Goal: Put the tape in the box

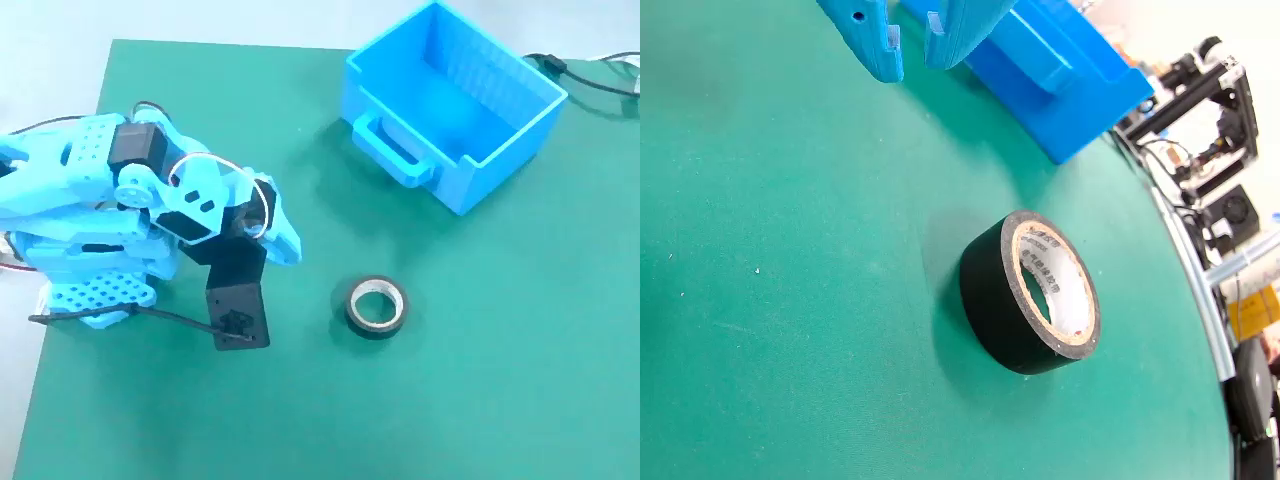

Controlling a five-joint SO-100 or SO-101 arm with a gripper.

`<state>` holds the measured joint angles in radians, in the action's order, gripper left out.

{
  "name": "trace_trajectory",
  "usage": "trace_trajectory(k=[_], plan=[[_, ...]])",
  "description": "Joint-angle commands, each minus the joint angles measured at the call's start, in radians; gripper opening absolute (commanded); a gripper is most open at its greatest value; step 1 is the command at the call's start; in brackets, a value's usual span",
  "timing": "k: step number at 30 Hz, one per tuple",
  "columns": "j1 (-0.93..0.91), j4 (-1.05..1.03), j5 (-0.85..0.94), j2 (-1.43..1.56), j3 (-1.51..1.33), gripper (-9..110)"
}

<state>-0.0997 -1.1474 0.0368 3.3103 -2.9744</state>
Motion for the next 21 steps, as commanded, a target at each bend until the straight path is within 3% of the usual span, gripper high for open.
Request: trace_trajectory(k=[1,21], plan=[[-0.006,0.011,0.012,0.009,-0.008,0],[-0.101,0.011,-0.063,0.009,-0.009,0]])
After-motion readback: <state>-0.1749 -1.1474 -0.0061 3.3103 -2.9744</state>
